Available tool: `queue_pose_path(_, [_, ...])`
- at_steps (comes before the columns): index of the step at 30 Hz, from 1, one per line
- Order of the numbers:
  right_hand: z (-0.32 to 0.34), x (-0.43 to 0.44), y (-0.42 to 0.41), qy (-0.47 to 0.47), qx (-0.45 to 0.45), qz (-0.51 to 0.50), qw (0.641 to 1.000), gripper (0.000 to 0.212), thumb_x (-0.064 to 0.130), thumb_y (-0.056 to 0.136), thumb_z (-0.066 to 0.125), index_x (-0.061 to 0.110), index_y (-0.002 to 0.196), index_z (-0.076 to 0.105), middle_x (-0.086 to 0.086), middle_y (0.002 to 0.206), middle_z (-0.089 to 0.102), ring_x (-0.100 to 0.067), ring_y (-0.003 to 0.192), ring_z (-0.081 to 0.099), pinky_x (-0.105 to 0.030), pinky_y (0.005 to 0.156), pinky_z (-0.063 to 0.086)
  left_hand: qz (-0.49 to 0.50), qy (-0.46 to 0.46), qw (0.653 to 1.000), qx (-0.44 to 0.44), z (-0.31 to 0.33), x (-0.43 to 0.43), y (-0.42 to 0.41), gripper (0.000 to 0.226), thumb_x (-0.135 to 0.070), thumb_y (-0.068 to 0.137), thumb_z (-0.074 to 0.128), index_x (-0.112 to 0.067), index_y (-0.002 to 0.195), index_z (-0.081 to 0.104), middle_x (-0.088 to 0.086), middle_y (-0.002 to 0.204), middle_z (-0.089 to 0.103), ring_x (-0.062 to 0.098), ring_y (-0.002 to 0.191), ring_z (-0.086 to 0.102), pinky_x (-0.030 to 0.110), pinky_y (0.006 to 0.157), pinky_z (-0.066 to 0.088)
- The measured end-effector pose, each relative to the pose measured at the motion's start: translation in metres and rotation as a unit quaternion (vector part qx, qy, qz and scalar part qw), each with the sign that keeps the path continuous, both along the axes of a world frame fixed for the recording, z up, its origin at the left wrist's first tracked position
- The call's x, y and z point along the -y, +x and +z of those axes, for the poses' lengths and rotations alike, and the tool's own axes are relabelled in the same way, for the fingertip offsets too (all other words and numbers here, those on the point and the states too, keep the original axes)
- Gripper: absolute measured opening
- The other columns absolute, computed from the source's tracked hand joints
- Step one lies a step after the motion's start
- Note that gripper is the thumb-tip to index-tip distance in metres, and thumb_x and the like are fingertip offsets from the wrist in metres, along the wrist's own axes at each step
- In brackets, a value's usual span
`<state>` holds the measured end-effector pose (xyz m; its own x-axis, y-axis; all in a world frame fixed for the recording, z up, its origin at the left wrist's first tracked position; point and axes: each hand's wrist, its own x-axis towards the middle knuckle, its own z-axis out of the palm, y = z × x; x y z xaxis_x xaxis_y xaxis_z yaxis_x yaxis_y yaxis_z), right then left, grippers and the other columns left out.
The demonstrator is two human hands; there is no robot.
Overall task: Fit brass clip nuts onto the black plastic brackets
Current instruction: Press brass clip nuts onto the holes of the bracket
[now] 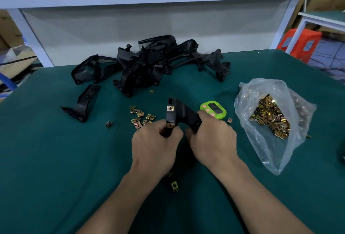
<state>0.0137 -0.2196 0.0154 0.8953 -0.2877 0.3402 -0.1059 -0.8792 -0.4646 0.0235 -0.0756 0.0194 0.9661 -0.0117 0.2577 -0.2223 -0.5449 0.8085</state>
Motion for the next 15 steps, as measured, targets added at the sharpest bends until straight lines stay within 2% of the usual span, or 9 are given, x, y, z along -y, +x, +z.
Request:
queue_pose_path(1, [0.000,-0.002,-0.002,-0.015,0.003,0.011,1.000,0.021,0.043,0.087,0.063,0.029,0.099,0.052,0.008,0.071,0.054,-0.033,0.075,0.064,-0.034,0.061,0.034,0.002,-0.010,1.000,-0.004,0.000,0.000,0.001,0.004,-0.036,0.086,0.064,-0.034,0.085,0.067,-0.016,0.065,0.066,0.005,0.062,0.058,0.030,0.065,0.048])
queue_pose_path(2, [0.001,-0.005,-0.005,-0.035,0.007,0.025,0.999,0.024,0.042,0.089,0.060,0.031,0.108,0.053,0.008,0.076,0.057,-0.031,0.077,0.065,-0.034,0.061,0.032,0.007,-0.022,1.000,-0.001,0.000,0.001,0.002,0.013,-0.036,0.089,0.065,-0.036,0.101,0.068,-0.017,0.076,0.070,0.003,0.072,0.063,0.026,0.073,0.049])
queue_pose_path(3, [0.002,-0.008,-0.008,-0.055,0.008,0.041,0.998,0.029,0.040,0.092,0.057,0.031,0.119,0.051,0.008,0.085,0.063,-0.030,0.081,0.065,-0.035,0.062,0.031,0.003,-0.028,1.000,0.004,0.000,0.001,0.005,0.015,-0.036,0.092,0.065,-0.034,0.107,0.068,-0.015,0.081,0.072,0.003,0.078,0.065,0.023,0.075,0.047])
queue_pose_path(5, [0.006,-0.011,-0.013,-0.072,0.003,0.062,0.996,0.039,0.032,0.096,0.055,0.029,0.133,0.044,0.004,0.101,0.066,-0.030,0.087,0.065,-0.036,0.064,0.032,0.007,-0.014,1.000,0.017,0.001,-0.001,0.010,0.010,-0.035,0.097,0.064,-0.027,0.092,0.068,-0.011,0.075,0.068,0.004,0.072,0.062,0.023,0.067,0.044])
queue_pose_path(6, [0.009,-0.012,-0.017,-0.064,-0.011,0.071,0.995,0.044,0.027,0.095,0.056,0.028,0.136,0.041,0.004,0.104,0.065,-0.031,0.089,0.065,-0.036,0.065,0.034,0.011,-0.012,1.000,0.017,0.002,-0.002,0.012,0.015,-0.033,0.098,0.063,-0.027,0.084,0.065,-0.010,0.070,0.064,0.003,0.067,0.059,0.024,0.062,0.041])
queue_pose_path(8, [0.015,-0.010,-0.028,-0.037,-0.058,0.095,0.993,0.057,0.017,0.090,0.059,0.029,0.140,0.035,0.001,0.105,0.064,-0.034,0.090,0.065,-0.038,0.067,0.040,0.017,-0.026,0.999,0.020,0.001,-0.002,0.013,0.026,-0.029,0.099,0.061,-0.029,0.073,0.058,-0.011,0.060,0.056,0.003,0.059,0.054,0.021,0.055,0.034])
queue_pose_path(10, [0.028,-0.006,-0.038,-0.006,-0.107,0.116,0.987,0.066,0.013,0.086,0.063,0.031,0.142,0.033,-0.004,0.102,0.067,-0.038,0.090,0.063,-0.041,0.071,0.047,0.014,-0.045,0.998,0.028,0.004,0.001,0.009,0.026,-0.028,0.100,0.059,-0.026,0.073,0.059,-0.009,0.059,0.055,0.007,0.057,0.051,0.024,0.055,0.033])
queue_pose_path(12, [0.044,0.003,-0.051,0.049,-0.120,0.126,0.984,0.059,0.013,0.084,0.064,0.034,0.135,0.041,-0.003,0.092,0.066,-0.034,0.084,0.061,-0.038,0.070,0.049,0.003,-0.063,0.997,0.034,0.010,0.008,0.002,0.025,-0.029,0.099,0.057,-0.023,0.075,0.062,-0.007,0.061,0.058,0.008,0.058,0.050,0.027,0.056,0.033])
queue_pose_path(15, [0.067,0.022,-0.076,0.090,-0.117,0.114,0.982,0.039,0.014,0.084,0.064,0.035,0.112,0.048,0.002,0.078,0.061,-0.025,0.067,0.064,-0.032,0.054,0.048,-0.023,-0.093,0.995,0.035,0.028,0.027,-0.013,0.029,-0.030,0.097,0.058,-0.023,0.068,0.058,-0.011,0.056,0.056,0.007,0.054,0.047,0.029,0.055,0.031])
